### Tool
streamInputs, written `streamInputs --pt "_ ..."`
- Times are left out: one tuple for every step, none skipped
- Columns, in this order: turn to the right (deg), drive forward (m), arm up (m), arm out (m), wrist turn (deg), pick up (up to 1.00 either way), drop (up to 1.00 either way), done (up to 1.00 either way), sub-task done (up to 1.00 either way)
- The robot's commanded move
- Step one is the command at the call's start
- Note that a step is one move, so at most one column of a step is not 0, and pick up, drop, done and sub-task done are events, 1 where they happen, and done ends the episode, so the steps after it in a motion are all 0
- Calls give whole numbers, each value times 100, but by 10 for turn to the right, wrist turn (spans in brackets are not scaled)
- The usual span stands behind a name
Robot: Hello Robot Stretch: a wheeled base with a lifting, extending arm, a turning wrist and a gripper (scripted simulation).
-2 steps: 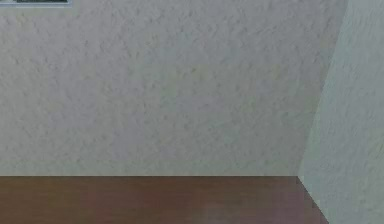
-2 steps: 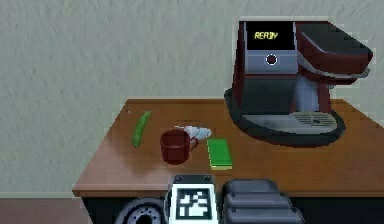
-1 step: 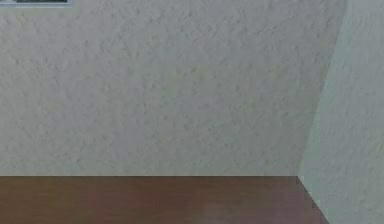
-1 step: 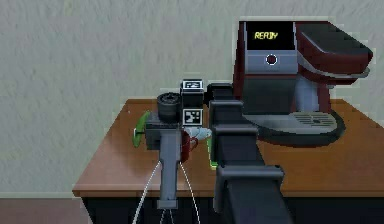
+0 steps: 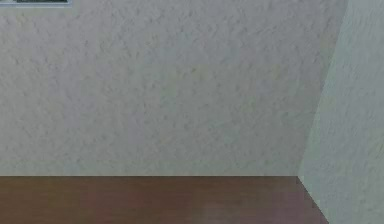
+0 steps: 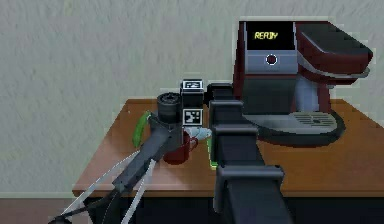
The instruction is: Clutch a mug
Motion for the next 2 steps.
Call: streamInputs --pt "0 0 0 0 450 0 0 0 0" --pt "0 0 0 0 450 0 0 0 0"
